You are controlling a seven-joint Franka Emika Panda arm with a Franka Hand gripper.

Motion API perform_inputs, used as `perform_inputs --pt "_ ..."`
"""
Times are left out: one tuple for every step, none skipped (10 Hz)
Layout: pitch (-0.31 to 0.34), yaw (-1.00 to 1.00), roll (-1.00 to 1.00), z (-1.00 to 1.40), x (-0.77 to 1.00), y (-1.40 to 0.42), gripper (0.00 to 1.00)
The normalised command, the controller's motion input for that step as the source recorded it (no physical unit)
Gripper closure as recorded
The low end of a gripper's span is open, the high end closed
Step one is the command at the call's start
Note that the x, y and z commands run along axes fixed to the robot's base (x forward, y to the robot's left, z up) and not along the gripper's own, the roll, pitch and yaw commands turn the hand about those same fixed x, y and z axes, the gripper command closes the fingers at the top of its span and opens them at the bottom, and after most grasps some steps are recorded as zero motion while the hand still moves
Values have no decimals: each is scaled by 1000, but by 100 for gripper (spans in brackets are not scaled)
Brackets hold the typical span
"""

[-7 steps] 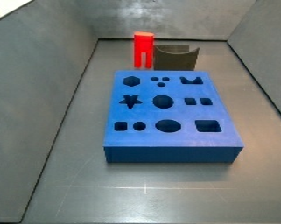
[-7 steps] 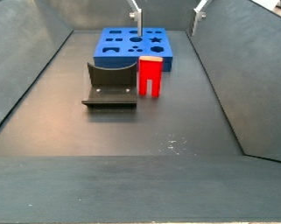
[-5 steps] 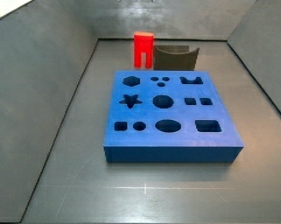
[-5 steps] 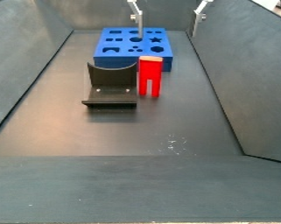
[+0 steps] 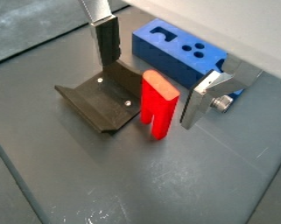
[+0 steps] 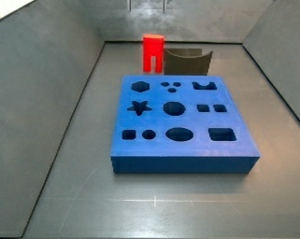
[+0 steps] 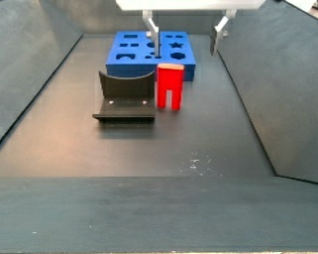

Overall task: Pick up the square-circle object. Move up. Move to above the board. Insert the square-circle object.
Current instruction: Pick up the square-circle object.

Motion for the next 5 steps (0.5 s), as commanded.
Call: perform_inputs --pt "0 0 -59 -360 100 17 0" --pt "0 0 -66 -343 129 23 0" --pt "0 0 -91 -283 174 11 0" --pt "0 -6 -110 -171 151 0 0" --pt "0 -23 -49 -66 174 0 0"
